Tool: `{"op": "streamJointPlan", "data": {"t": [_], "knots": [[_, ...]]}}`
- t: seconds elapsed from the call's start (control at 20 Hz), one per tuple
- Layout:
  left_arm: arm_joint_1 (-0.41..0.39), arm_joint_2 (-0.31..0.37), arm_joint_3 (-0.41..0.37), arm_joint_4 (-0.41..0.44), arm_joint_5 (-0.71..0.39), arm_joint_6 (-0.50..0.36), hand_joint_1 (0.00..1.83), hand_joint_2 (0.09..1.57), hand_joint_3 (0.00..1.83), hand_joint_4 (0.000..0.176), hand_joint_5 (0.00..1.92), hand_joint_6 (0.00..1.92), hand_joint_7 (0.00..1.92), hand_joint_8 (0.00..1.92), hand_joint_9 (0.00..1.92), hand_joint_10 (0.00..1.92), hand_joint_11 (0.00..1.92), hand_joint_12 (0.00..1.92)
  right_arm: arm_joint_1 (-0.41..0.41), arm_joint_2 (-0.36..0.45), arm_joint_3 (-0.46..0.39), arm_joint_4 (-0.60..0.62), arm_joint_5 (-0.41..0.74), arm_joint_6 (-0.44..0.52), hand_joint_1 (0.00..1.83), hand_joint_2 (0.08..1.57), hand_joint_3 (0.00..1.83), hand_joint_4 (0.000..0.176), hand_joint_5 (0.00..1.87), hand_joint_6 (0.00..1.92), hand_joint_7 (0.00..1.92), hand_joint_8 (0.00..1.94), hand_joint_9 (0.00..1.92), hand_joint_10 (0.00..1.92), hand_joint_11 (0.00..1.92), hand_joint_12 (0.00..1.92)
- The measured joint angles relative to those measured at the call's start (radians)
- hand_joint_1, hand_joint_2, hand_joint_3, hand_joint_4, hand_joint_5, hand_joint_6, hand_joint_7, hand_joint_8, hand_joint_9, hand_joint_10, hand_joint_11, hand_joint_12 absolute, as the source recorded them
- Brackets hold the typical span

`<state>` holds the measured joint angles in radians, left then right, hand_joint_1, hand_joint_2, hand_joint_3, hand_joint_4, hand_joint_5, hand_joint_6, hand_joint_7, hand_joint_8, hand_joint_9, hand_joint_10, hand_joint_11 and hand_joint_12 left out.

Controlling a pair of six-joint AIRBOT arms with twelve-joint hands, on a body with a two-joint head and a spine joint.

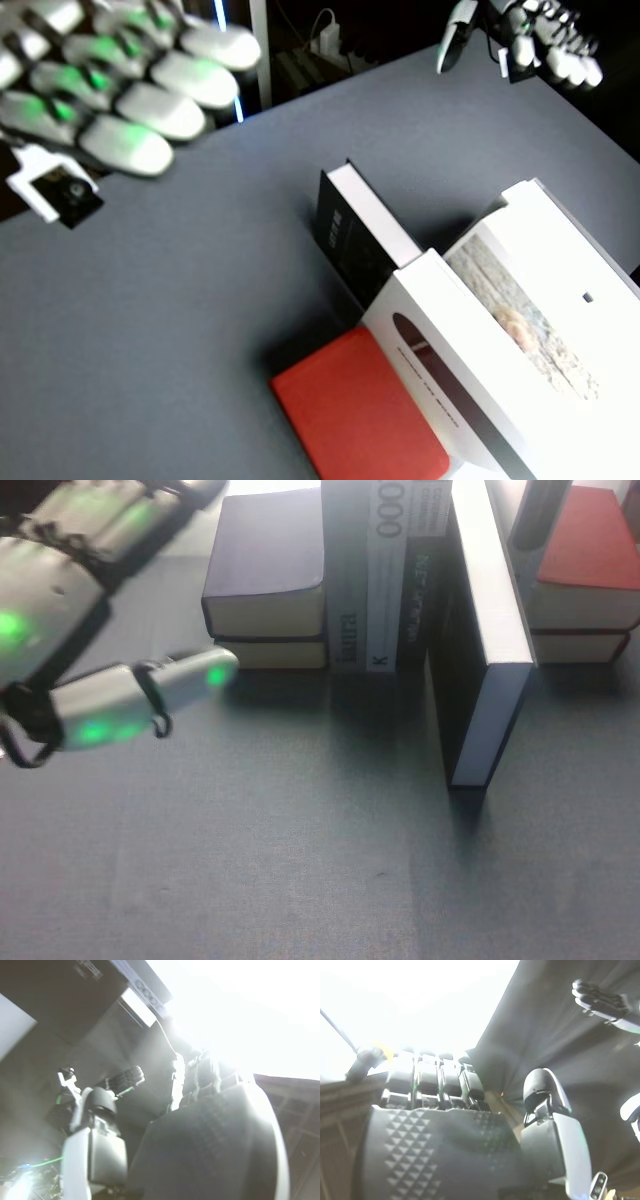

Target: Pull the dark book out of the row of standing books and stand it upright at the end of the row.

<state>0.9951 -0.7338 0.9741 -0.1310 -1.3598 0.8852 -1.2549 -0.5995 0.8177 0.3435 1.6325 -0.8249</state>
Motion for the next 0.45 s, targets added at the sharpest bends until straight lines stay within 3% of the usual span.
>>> {"op": "streamJointPlan", "data": {"t": [0.05,0.1,0.15,0.2,0.25,0.3,0.35,0.4,0.45], "knots": [[0.023,0.000,-0.003,-0.028,-0.063,-0.011,0.56,1.27,0.02,0.163,0.00,0.00,0.00,0.00,0.00,0.00,0.00,0.00,0.000,0.006,0.000,0.001,0.003,0.013,0.15,1.28,0.00,0.030,0.00,0.00,0.00,0.00,0.00,0.00,0.00,0.00],[0.050,0.001,-0.003,-0.050,-0.128,-0.025,0.45,1.40,0.02,0.124,0.00,0.00,0.00,0.00,0.00,0.00,0.00,0.00,0.000,0.011,0.000,0.000,0.003,0.016,0.18,1.28,0.00,0.034,0.00,0.00,0.00,0.00,0.00,0.00,0.00,0.00],[0.073,0.001,-0.002,-0.079,-0.185,-0.054,0.50,1.45,0.02,0.114,0.00,0.00,0.00,0.00,0.00,0.00,0.00,0.00,0.000,0.018,0.000,-0.006,0.005,0.018,0.25,1.31,0.00,0.043,0.01,0.01,0.00,0.00,0.00,0.00,0.03,0.01],[0.084,0.001,0.002,-0.098,-0.218,-0.087,0.40,1.53,0.02,0.117,0.16,0.05,0.01,0.00,0.00,0.00,0.00,0.00,0.002,0.023,0.000,-0.014,0.006,0.021,0.29,1.40,0.01,0.113,0.00,0.32,0.07,0.06,0.03,0.01,0.00,0.26],[0.084,0.001,0.008,-0.117,-0.241,-0.109,0.38,1.51,0.01,0.164,0.03,0.01,0.00,0.00,0.00,0.00,0.00,0.00,0.013,0.029,0.000,-0.035,0.004,0.028,0.13,1.43,0.01,0.133,0.00,0.06,0.08,0.07,0.05,0.02,0.00,0.43],[0.084,0.001,0.015,-0.116,-0.253,-0.117,0.48,1.42,0.00,0.174,0.02,0.01,0.00,0.00,0.00,0.00,0.08,0.04,0.030,0.031,0.000,-0.056,0.006,0.033,0.11,1.40,0.00,0.084,0.00,0.01,0.07,0.06,0.10,0.05,0.00,0.49],[0.081,0.002,0.015,-0.116,-0.256,-0.124,0.56,1.36,0.00,0.170,0.13,0.47,0.14,0.05,0.18,0.00,0.04,0.46,0.041,0.031,0.000,-0.074,0.014,0.040,0.02,1.39,0.00,0.033,0.00,0.00,0.09,0.05,0.14,0.07,0.00,0.41],[0.070,0.002,0.015,-0.100,-0.252,-0.124,0.53,1.38,0.00,0.086,0.22,0.51,0.29,0.05,0.31,0.03,0.01,0.85,0.042,0.031,0.002,-0.087,0.018,0.046,0.00,1.47,0.02,0.022,0.00,0.00,0.22,0.09,0.26,0.12,0.00,0.28],[0.048,0.003,0.014,-0.073,-0.248,-0.124,0.56,1.46,0.00,0.158,0.34,1.58,0.40,0.04,0.38,0.04,0.00,0.89,0.053,0.031,0.005,-0.099,0.008,0.047,0.15,1.55,0.05,0.013,0.02,0.44,0.30,0.19,0.21,0.46,0.00,0.55]]}}
